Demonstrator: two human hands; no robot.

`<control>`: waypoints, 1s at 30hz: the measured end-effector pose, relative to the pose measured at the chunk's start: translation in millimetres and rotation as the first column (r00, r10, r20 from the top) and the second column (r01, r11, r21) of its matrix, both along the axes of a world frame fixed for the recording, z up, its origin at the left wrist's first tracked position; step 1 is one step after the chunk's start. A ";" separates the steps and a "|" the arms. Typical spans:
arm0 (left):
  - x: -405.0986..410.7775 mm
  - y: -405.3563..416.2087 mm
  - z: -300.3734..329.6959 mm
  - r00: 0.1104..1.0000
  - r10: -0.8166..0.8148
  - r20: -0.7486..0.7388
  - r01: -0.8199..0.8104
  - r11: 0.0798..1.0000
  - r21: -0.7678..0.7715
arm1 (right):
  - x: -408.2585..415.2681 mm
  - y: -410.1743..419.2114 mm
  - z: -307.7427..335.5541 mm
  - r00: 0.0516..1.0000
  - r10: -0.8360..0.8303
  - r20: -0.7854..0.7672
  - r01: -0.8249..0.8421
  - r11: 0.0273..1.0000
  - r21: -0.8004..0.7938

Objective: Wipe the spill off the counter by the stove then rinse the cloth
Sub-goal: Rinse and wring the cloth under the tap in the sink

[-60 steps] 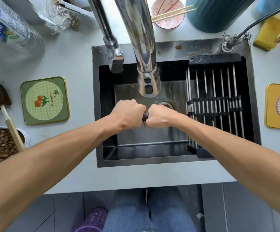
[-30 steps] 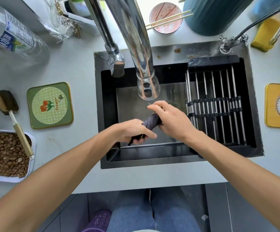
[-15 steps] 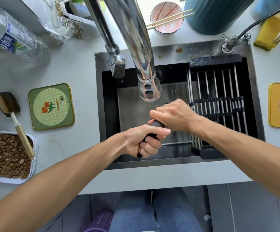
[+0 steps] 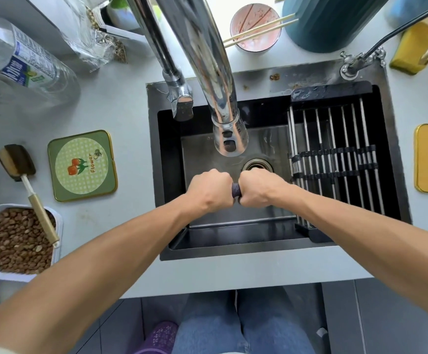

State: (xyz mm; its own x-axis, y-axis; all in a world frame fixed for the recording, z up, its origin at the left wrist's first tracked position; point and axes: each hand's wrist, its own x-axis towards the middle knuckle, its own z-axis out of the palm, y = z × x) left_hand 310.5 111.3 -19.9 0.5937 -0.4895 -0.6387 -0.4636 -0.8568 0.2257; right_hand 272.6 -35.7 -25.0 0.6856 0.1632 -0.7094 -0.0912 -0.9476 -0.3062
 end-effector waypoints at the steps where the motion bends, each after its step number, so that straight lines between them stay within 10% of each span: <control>1: -2.5 0.3 -3.2 0.998 -0.039 0.038 0.039 0.999 0.001 | -2.2 -1.0 -2.0 0.999 -0.026 -0.039 0.027 0.999 0.027; 18: -21.5 -7.8 -12.9 0.959 -0.205 0.194 0.205 0.978 0.019 | -28.2 -16.0 -22.3 0.954 -0.240 -0.181 0.283 0.921 0.268; 26: -37.9 -3.2 -6.6 0.966 0.230 -0.116 -0.241 0.967 -0.088 | -37.4 -15.0 -3.4 0.988 -0.060 0.144 0.066 0.997 -0.036; 30: -40.0 13.5 7.1 0.853 0.393 -0.342 -0.464 0.873 -0.153 | -56.7 -22.5 12.5 0.877 -0.478 0.057 0.448 0.854 0.263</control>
